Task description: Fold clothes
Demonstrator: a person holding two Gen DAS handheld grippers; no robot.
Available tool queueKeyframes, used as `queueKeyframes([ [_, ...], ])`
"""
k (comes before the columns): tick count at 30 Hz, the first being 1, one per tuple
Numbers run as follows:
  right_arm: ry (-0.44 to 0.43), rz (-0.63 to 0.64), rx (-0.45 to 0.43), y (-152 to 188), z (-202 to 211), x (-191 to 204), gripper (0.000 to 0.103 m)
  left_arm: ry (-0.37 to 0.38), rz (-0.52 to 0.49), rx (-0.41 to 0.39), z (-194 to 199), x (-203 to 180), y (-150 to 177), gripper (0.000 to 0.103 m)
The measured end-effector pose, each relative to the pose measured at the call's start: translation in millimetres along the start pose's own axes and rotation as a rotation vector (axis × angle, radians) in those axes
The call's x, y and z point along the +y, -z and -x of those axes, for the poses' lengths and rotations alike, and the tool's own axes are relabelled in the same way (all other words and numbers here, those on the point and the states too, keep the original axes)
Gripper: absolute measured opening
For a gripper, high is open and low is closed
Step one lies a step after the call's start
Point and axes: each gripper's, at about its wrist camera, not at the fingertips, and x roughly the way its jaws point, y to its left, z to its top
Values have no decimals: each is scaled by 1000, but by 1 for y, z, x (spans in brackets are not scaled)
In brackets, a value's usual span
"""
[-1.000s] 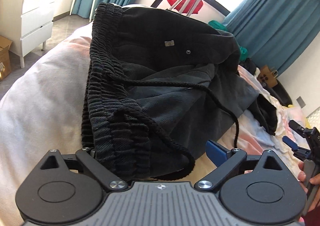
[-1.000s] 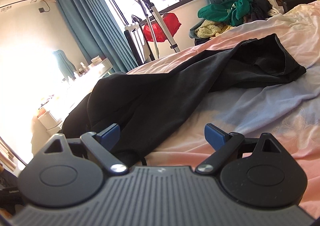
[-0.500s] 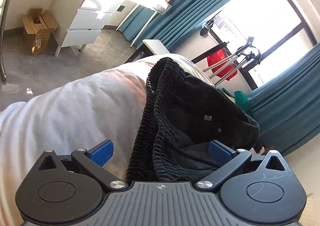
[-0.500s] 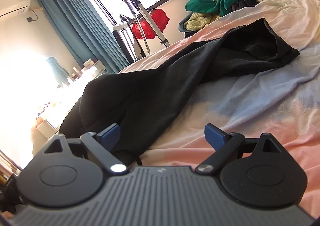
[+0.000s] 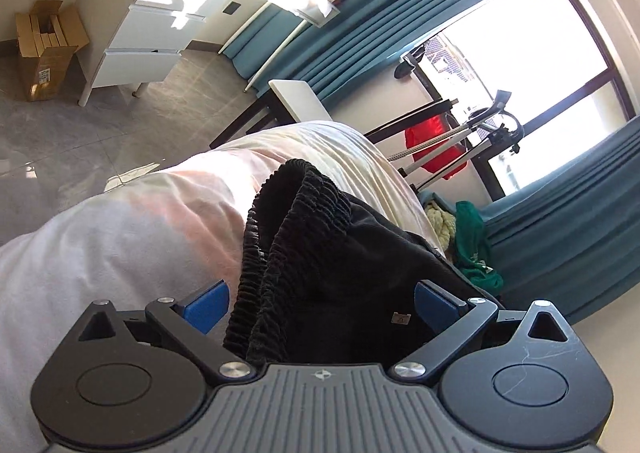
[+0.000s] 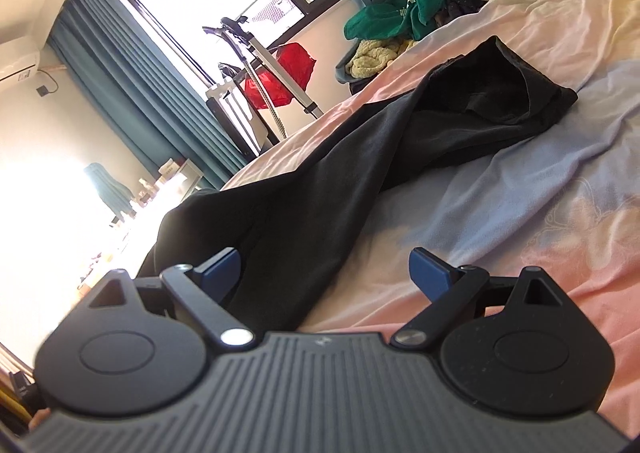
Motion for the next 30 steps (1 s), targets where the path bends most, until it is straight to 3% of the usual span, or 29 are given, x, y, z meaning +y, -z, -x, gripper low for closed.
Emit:
queueKeyframes([
  [2, 4, -63, 2, 0, -6, -11, 93, 0, 28, 9, -19, -2, -2, 90],
  [4, 1, -117, 15, 0, -11, -19, 93, 33, 81, -19, -30, 1, -7, 90],
  [7, -7, -172, 30, -1, -19, -27, 93, 138, 185, 5, -51, 10, -23, 85],
  [9, -19, -198, 30, -2, -23, -31, 93, 263, 248, 20, -65, 14, -36, 70],
  [11, -46, -253, -15, -3, -21, -38, 93, 317, 301, 76, -87, 14, -45, 73],
  [13, -48, -288, -46, -6, -21, -44, 93, 301, 321, 110, -112, 10, -49, 73],
  [14, -45, -303, -48, -7, -22, -48, 94, 254, 308, 114, -122, 7, -49, 71],
  [15, -40, -317, -46, -7, -24, -51, 94, 172, 266, 90, -129, 0, -49, 46],
  [17, -32, -351, -22, -5, -30, -57, 94, 42, 188, 20, -138, -14, -50, 11],
  [19, -27, -396, 0, -2, -34, -63, 94, -20, 163, -42, -140, -28, -61, 9],
  [24, -15, -413, -153, -13, -12, -66, 95, -132, 97, -242, -122, -83, -135, 8],
  [27, -9, -396, -192, -18, -9, -67, 95, -175, 63, -351, -115, -112, -183, 8],
  [30, -5, -387, -189, -19, -16, -69, 95, -226, -46, -325, -133, -130, -210, 9],
])
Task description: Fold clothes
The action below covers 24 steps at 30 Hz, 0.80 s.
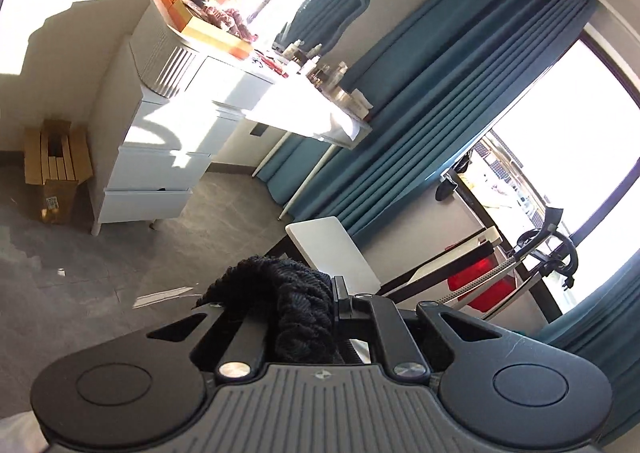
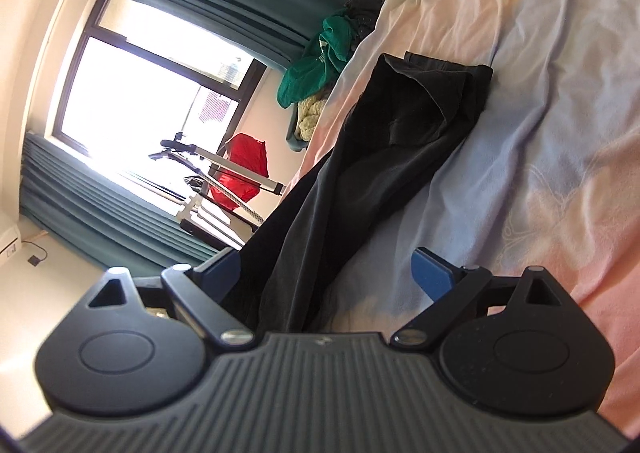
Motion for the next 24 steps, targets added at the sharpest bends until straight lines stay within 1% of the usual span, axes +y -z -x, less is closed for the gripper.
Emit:
queueKeyframes([
  [2, 2, 5, 3, 0, -5, -1, 95, -39, -60, 28, -18, -4, 6, 10],
  [4, 11, 18, 10, 1, -10, -2, 95, -62, -83, 56, -34, 1, 16, 11],
  [5, 18, 32, 16, 2, -13, -1, 95, -60, -84, 65, -36, 8, 22, 14],
  [6, 23, 47, 22, 4, -16, -1, 95, -55, -82, 66, -37, 14, 28, 22],
  [7, 25, 64, 26, 5, -18, 1, 95, -50, -80, 68, -37, 21, 34, 25],
  [8, 25, 82, 30, 7, -19, 2, 95, -45, -78, 69, -37, 28, 40, 31],
  [9, 26, 99, 35, 8, -21, 4, 95, -39, -80, 76, -34, 34, 45, 41],
  [10, 24, 113, 37, 9, -21, 5, 95, -33, -87, 87, -29, 39, 49, 49],
  [11, 21, 126, 40, 10, -22, 7, 95, -26, -94, 99, -24, 44, 53, 67],
  [12, 18, 141, 42, 10, -22, 10, 95, -20, -101, 110, -18, 49, 56, 76],
  [14, 14, 172, 41, 12, -20, 14, 95, -17, -123, 121, -5, 57, 63, 84],
  [17, 7, 214, 43, 14, -16, 21, 95, -36, -194, 63, 32, 66, 68, 103],
  [19, 0, 233, 51, 16, -14, 25, 95, -45, -234, 45, 59, 73, 71, 103],
  [21, -8, 251, 60, 18, -9, 29, 95, -57, -225, 65, 87, 81, 76, 103],
  [22, -12, 260, 65, 19, -7, 31, 95, -49, -229, 74, 102, 84, 80, 103],
  [24, -23, 278, 70, 19, 0, 36, 95, -26, -271, 82, 131, 84, 93, 103],
])
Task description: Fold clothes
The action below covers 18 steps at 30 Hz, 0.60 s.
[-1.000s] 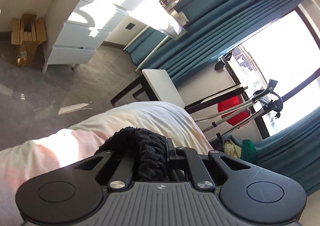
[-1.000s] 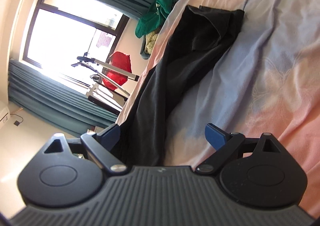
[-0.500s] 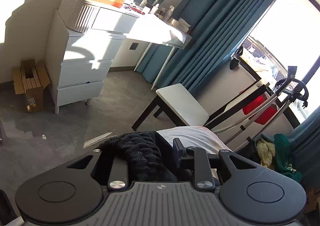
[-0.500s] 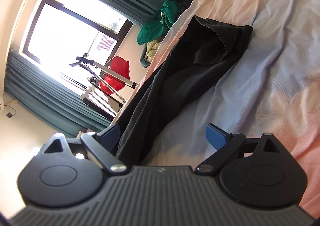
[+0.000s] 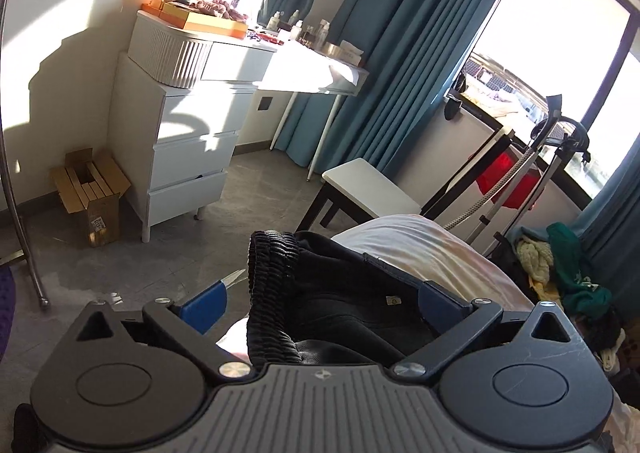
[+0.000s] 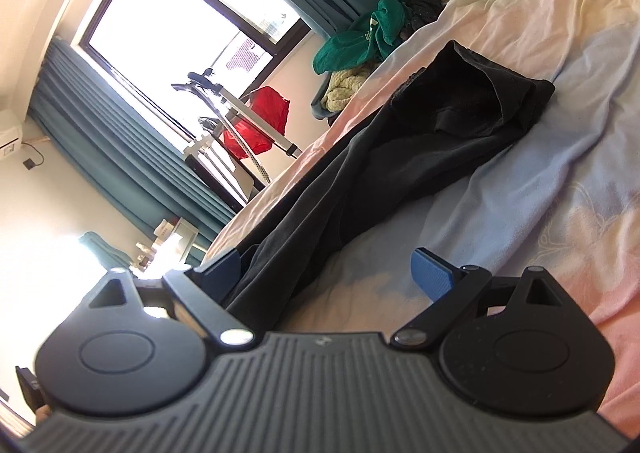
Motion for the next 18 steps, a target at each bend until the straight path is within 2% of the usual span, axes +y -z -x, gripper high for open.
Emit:
queueKeyframes([
  [5, 6, 49, 11, -4, 18, 14, 95, 85, -188, 18, 61, -37, 54, 103],
  [8, 42, 98, 5, -7, 32, 21, 94, 169, -312, 56, 79, -81, 100, 103],
  [14, 125, 173, -21, -18, 54, 22, 94, 324, -470, 138, 78, -168, 186, 101],
  [18, 147, 130, -41, -28, 63, 8, 94, 409, -538, 189, 61, -219, 230, 98],
])
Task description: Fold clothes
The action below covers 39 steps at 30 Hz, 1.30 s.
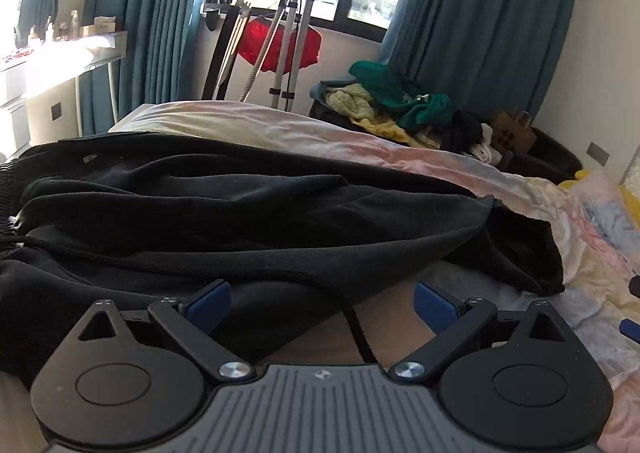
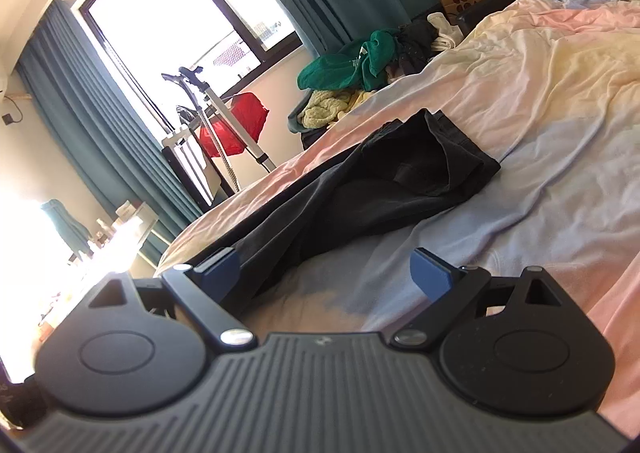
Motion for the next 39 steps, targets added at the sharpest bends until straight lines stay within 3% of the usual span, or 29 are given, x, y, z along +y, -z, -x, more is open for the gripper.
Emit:
queueKeyframes([
  [6, 28, -144, 31, -5, -13, -35, 94, 24, -152, 24, -68, -63, -5, 95],
  [15, 21, -209, 87, 3, -44, -57, 94, 4, -325, 58, -174, -116, -15, 89],
  [16, 19, -216, 99, 4, -48, -58, 94, -5, -341, 67, -183, -119, -14, 85],
  [18, 33, -209, 110, 4, -55, -60, 94, -23, -366, 79, -197, -123, -12, 58],
  [19, 41, -205, 106, 4, -57, -60, 94, -29, -372, 84, -202, -123, -11, 51],
  [20, 48, -202, 102, 4, -58, -61, 94, -19, -373, 92, -203, -122, -12, 37],
  [21, 55, -199, 97, 3, -59, -61, 94, -4, -385, 89, -199, -122, -13, 11],
  [24, 70, -202, 93, 5, -64, -65, 94, 5, -447, 33, -174, -122, -17, 4],
  [27, 86, -238, 101, 9, -68, -71, 94, 12, -496, -65, -132, -120, -22, 3],
  [30, 81, -242, 104, 13, -67, -68, 94, 43, -481, -127, -80, -108, -26, 3],
  [33, 92, -205, 70, 14, -61, -60, 94, 56, -480, -176, -24, -85, -11, 3],
  [39, 65, -197, 52, 18, -39, -55, 94, 39, -291, -85, 27, -18, 71, 3],
])
